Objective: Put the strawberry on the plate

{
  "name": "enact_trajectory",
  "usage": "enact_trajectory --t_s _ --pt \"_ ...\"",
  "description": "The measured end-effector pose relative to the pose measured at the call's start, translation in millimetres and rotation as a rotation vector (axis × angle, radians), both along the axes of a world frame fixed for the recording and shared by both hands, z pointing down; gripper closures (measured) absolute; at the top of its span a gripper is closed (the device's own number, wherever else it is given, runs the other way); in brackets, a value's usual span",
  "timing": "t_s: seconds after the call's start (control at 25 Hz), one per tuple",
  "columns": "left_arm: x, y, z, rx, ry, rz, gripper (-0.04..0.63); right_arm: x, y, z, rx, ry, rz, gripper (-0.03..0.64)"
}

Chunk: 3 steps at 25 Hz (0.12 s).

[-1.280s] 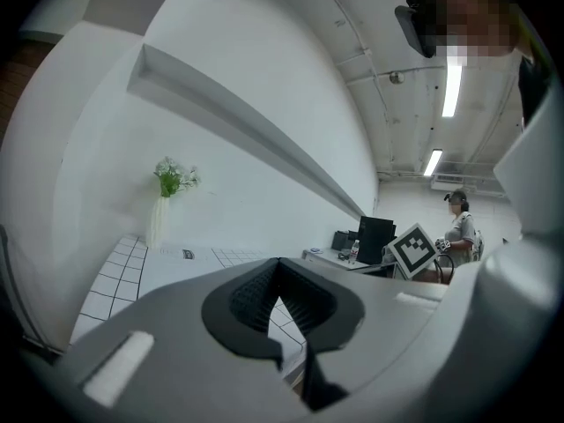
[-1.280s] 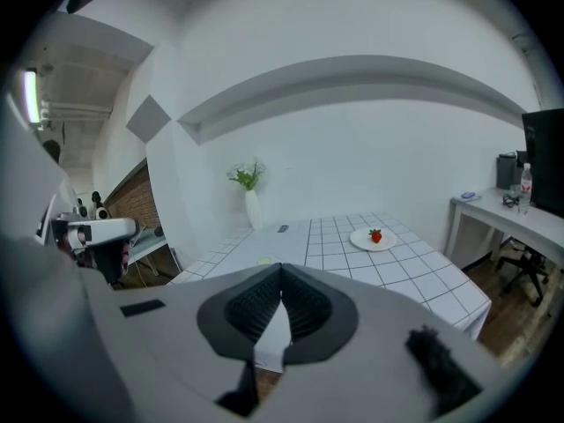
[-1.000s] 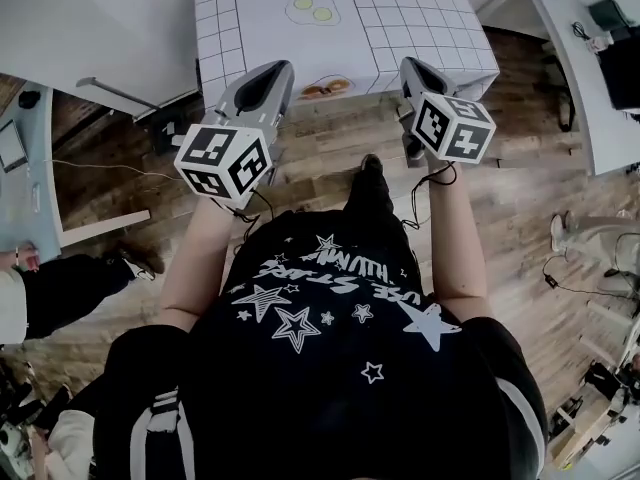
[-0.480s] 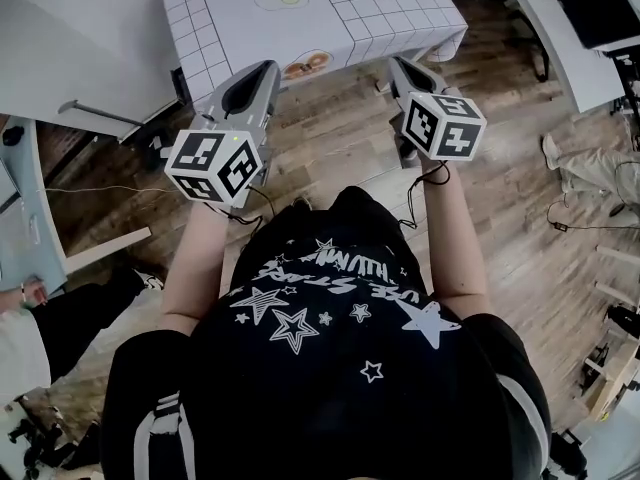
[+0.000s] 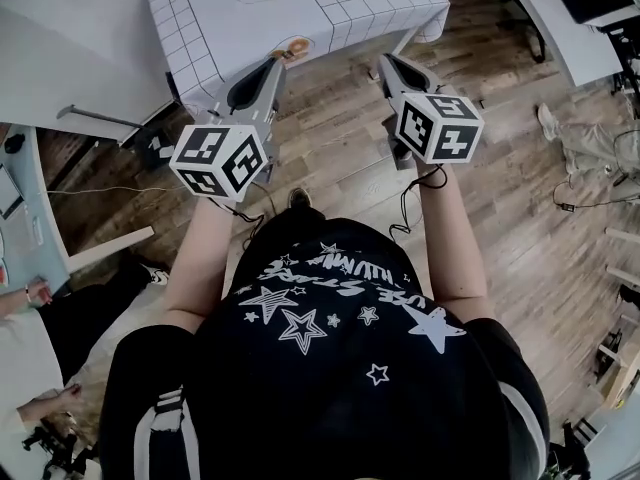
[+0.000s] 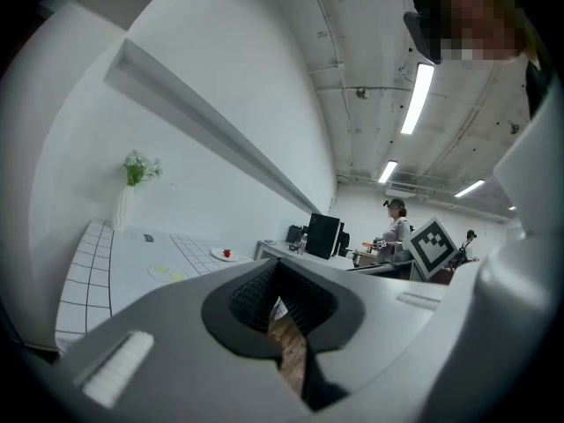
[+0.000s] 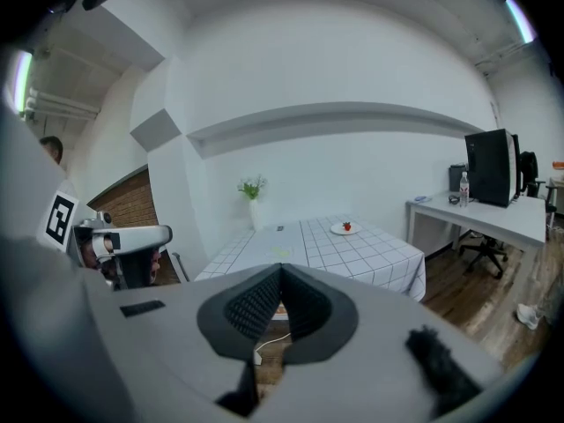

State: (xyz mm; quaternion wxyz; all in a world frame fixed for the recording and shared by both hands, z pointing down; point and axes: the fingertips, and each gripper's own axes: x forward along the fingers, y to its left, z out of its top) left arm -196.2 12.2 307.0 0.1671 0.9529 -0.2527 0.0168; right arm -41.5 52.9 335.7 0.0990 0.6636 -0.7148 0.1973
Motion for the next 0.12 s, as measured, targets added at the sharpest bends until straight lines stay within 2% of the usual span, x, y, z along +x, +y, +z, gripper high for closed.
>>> enact_trajectory --t_s 0.12 --pt "14 30 8 0.024 -0.001 0.022 0.586 1 23 3 0.032 0.012 -0.022 0.603"
